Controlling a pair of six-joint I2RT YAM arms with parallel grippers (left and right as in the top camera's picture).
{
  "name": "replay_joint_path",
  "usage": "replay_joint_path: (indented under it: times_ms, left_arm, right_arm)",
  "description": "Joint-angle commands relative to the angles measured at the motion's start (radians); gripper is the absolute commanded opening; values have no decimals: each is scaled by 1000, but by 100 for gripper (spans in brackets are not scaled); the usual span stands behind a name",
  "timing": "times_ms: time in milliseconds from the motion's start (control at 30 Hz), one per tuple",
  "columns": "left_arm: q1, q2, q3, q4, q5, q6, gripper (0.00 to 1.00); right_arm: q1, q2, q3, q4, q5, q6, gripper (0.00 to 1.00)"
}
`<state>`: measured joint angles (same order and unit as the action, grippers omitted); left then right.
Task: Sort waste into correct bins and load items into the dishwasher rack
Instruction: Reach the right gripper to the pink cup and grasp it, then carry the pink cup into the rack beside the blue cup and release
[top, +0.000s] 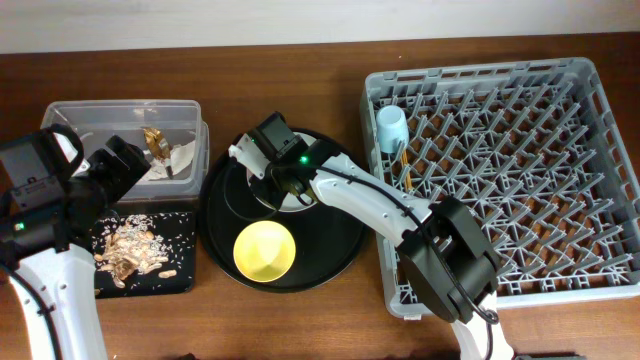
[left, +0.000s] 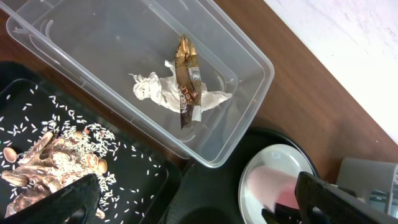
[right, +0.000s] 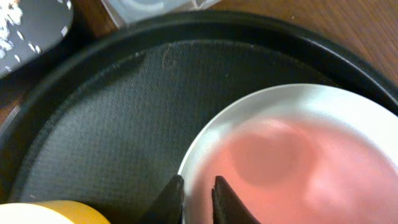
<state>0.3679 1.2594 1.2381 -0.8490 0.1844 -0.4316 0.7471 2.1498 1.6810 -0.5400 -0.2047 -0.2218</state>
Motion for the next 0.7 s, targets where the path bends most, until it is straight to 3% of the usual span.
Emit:
replay_joint_path:
  times_ms: [0,167,367,533,667]
  left_arm:
    - [7,-3,8,2,10,-5,99]
    - [7,-3,8,2,10,-5,99]
    - [7,-3,8,2,10,-5,99]
    - [7,-3,8,2,10,-5,99]
    - [7,-3,8,2,10,-5,99]
  right_arm:
    - [-2,-3,5,2,11,-13,4]
    - [-2,-98,5,-18,10,-4,4]
    - [-45,-305,5,-190,-1,34,4]
    - [-235,-394,5,-370,-172,48,4]
    - [-436,-364,-1,-507,-436,10,4]
